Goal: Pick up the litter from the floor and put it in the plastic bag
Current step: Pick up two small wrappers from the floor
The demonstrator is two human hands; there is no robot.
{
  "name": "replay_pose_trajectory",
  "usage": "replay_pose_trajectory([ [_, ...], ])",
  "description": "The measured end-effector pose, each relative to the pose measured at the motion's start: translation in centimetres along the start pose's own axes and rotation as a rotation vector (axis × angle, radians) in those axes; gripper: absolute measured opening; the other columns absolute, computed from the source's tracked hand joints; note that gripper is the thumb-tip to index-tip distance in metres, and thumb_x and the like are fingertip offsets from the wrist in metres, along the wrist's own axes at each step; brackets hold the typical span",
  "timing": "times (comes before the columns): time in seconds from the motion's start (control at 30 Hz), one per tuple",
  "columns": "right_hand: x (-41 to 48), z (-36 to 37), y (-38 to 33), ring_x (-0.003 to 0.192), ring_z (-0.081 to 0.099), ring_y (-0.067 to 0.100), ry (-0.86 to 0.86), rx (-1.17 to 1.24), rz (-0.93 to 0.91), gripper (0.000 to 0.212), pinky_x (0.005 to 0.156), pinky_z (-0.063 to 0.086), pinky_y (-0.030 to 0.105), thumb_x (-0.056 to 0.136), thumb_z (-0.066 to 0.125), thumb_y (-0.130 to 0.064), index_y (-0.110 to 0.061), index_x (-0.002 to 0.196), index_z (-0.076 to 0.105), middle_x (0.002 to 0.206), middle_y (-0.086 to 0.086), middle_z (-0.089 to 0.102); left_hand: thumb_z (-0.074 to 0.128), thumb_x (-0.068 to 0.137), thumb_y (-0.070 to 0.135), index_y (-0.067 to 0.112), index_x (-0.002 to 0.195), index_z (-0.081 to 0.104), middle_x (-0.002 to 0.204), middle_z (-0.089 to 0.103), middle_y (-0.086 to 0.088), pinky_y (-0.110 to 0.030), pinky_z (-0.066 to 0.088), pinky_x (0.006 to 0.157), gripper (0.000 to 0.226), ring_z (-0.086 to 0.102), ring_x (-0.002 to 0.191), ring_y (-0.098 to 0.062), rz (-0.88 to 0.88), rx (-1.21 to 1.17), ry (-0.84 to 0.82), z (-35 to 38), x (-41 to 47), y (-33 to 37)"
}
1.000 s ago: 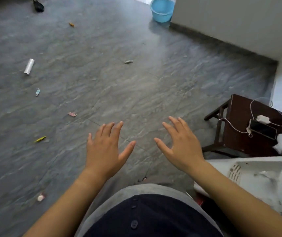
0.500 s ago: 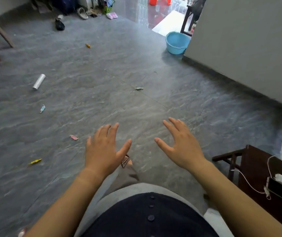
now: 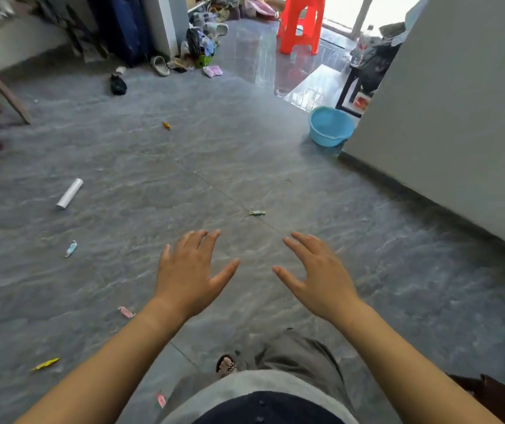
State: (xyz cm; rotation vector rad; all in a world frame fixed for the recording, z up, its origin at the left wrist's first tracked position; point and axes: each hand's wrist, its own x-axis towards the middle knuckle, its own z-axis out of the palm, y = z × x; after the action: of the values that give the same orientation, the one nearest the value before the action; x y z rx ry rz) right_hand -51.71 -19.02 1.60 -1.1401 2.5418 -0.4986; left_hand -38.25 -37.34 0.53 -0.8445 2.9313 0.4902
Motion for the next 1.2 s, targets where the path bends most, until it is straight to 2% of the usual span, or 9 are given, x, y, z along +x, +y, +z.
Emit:
replay_pose_trajectory([
  [0.1,6.1,0.0,1.9,0.139,0.021,0.016,-0.089,-0.007,-0.013,0.061,0.113,0.017,0.031,0.089,0.04,-0.057,-0.024,0.139,0.034,0.15,-0.004,0.031,0.013,0.073,0.075,0.025,0.141,0.03,0.144,0.039,0.001,-0.052,0.025,0.109,0.087,0.032,0.135,-0.019,-0.048,0.022,-0.015,-0.4,4.7,-0.9],
  [0.2,13.3,0.0,4.3,0.138,0.023,0.017,-0.136,0.011,-0.027,0.06,0.113,0.018,0.032,0.09,0.038,-0.056,-0.023,0.139,0.035,0.15,-0.002,0.032,0.03,0.082,0.069,0.025,0.141,0.03,0.143,0.039,0.002,-0.05,0.024,0.109,0.074,0.032,0.134,-0.018,-0.088,0.025,-0.053,0.5,10.8,-0.8],
  [0.33,23.8,-0.1,8.6,0.138,0.024,0.018,-0.189,0.009,-0.08,0.059,0.113,0.02,0.033,0.09,0.039,-0.054,-0.021,0.139,0.036,0.15,0.0,0.032,0.021,0.078,0.072,0.023,0.141,0.032,0.143,0.041,0.001,-0.049,0.029,0.108,0.08,0.035,0.133,-0.018,-0.162,0.034,-0.086,2.8,20.6,-0.3],
  [0.5,36.0,0.2,14.8,0.136,0.026,0.019,-0.279,0.024,-0.06,0.058,0.107,0.028,0.034,0.09,0.041,-0.052,-0.019,0.138,0.034,0.147,0.002,0.033,0.032,0.085,0.064,0.022,0.14,0.033,0.141,0.042,0.002,-0.046,0.032,0.105,0.069,0.036,0.131,-0.019,-0.222,-0.002,-0.151,5.8,33.4,1.0],
  [0.63,43.7,3.5,19.6,0.135,0.026,0.02,-0.344,-0.028,-0.06,0.058,0.106,0.029,0.034,0.09,0.042,-0.051,-0.02,0.139,0.032,0.147,0.003,0.033,0.034,0.086,0.063,0.022,0.14,0.032,0.14,0.043,0.001,-0.045,0.032,0.104,0.068,0.037,0.13,-0.02,-0.205,-0.018,-0.23,10.9,43.0,0.2],
  [0.8,51.0,15.3,26.7,0.137,0.025,0.024,-0.335,-0.037,-0.007,0.061,0.108,0.026,0.034,0.091,0.046,-0.045,-0.017,0.141,0.027,0.151,0.005,0.027,0.034,0.083,0.066,0.023,0.137,0.037,0.138,0.045,0.003,-0.041,0.033,0.103,0.069,0.041,0.128,-0.019,-0.128,-0.057,-0.313,23.7,52.2,-5.0],
  [0.97,56.6,33.1,34.6,0.136,0.025,0.024,-0.358,-0.035,0.009,0.06,0.109,0.024,0.034,0.091,0.048,-0.04,-0.019,0.142,0.025,0.151,0.004,0.025,0.022,0.072,0.071,0.026,0.131,0.043,0.132,0.05,0.003,-0.038,0.037,0.099,0.078,0.047,0.122,-0.019,0.019,-0.029,-0.394,43.0,58.1,-13.4],
  [1.1,61.8,47.1,40.6,0.134,0.028,0.025,-0.346,-0.029,0.026,0.056,0.105,0.031,0.039,0.09,0.05,-0.038,-0.019,0.139,0.031,0.149,0.006,0.029,0.016,0.07,0.072,0.026,0.135,0.039,0.137,0.046,0.002,-0.04,0.037,0.101,0.083,0.045,0.125,-0.021,0.054,0.05,-0.454,56.9,62.6,-20.2],
  [1.2,65.4,56.2,44.7,0.135,0.027,0.024,-0.342,-0.03,0.021,0.057,0.102,0.034,0.041,0.09,0.051,-0.035,-0.025,0.141,0.028,0.15,0.004,0.027,0.031,0.08,0.067,0.027,0.139,0.033,0.144,0.037,0.002,-0.05,0.026,0.111,0.071,0.033,0.134,-0.019,0.08,0.1,-0.469,66.2,66.0,-24.4],
])
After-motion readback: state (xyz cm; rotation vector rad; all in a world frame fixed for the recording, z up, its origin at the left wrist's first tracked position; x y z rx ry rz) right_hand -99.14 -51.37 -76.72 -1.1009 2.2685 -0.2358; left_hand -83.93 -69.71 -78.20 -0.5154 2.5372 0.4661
